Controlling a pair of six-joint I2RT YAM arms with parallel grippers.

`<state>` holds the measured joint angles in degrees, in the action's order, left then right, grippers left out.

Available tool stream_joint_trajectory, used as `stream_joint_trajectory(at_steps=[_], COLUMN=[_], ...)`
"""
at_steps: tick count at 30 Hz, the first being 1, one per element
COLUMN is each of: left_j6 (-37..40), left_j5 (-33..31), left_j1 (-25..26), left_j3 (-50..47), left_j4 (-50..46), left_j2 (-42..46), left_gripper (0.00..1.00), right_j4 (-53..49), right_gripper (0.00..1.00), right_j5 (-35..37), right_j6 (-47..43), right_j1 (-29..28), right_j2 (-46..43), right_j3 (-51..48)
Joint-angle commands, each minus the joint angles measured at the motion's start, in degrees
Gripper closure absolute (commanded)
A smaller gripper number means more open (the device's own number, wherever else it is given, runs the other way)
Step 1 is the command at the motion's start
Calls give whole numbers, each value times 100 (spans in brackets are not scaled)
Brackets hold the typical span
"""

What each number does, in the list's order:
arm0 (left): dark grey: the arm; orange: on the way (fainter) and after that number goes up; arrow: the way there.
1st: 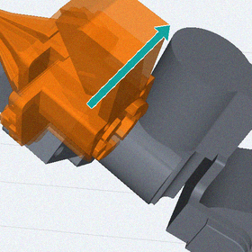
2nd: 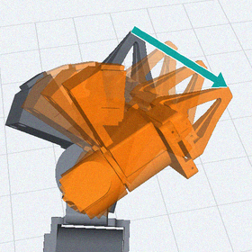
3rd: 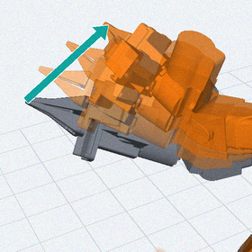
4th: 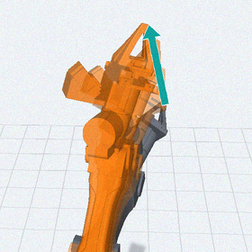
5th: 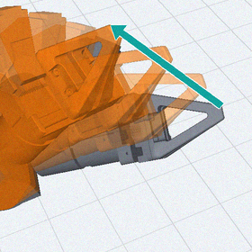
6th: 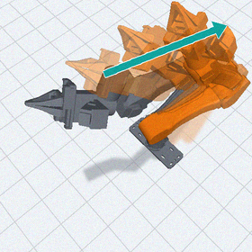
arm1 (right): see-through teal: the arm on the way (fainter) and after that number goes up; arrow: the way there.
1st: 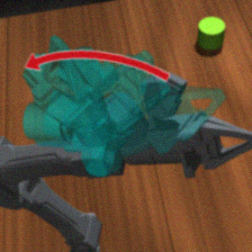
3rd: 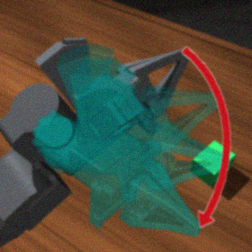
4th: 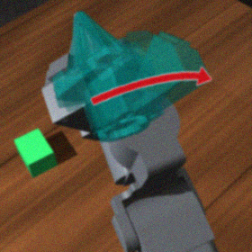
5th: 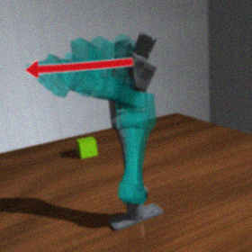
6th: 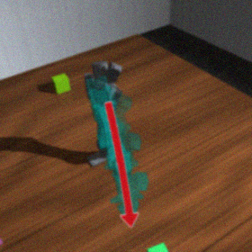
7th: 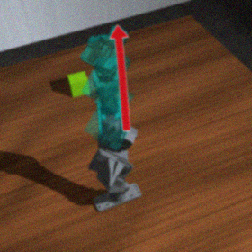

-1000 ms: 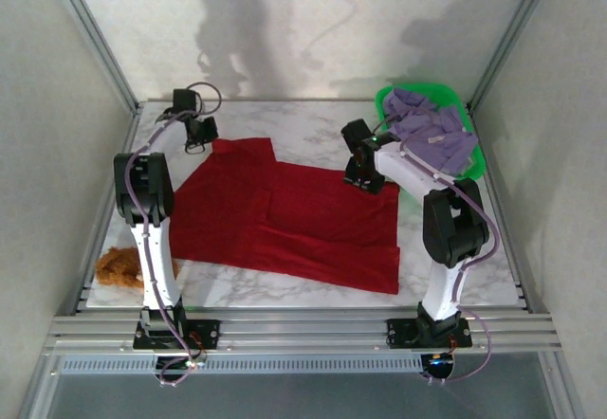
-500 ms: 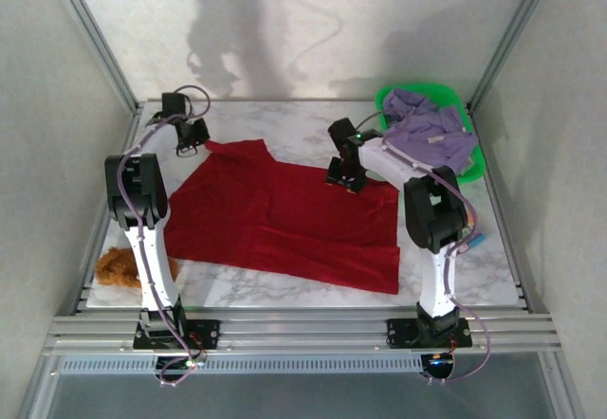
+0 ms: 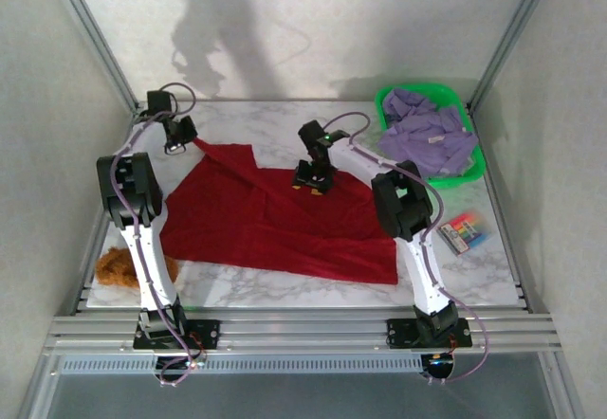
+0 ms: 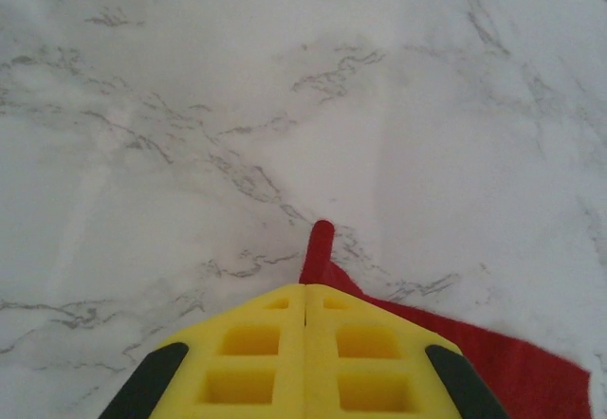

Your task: Fold and stack the t-shirts

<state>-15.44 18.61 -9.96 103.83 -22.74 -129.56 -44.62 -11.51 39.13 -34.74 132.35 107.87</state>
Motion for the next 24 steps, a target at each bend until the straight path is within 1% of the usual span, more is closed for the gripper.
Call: stream_joint_trajectory(at_steps=[1, 7, 11, 14, 16, 18, 21, 24], left_j6=[-134, -130, -138, -149, -156, -153, -136, -126], left_j5=[212, 299, 326, 321, 329, 332, 323, 294], left_j1=[-26, 120, 254, 334, 362, 389, 439, 477], left_j3=[207, 70, -61, -108, -126, -156, -187, -251], left_j4=[-69, -74, -42, -30, -33, -45, -53, -43], left_j2=[-100, -33, 39, 97, 130, 149, 159, 192], left_gripper=[100, 100, 100, 100, 100, 100, 100, 100], right_j4=[-383, -1253, -1582, -1453, -1262, -1086, -1231, -1098], right_gripper=[49, 48, 48, 48, 48, 48, 49, 50], right_j5=[289, 2133, 2742, 2879, 2840, 2650, 2425, 2213], right_j6=[-81, -185, -476, -685, -809, -1003, -1099, -990], right_j1=[-71, 280, 675, 900, 1021, 1096, 1120, 1035], right_j2=[-180, -796, -812, -872, -884, -809, -578, -756], right_j3=[192, 452, 453, 165, -78, -248, -251, -773])
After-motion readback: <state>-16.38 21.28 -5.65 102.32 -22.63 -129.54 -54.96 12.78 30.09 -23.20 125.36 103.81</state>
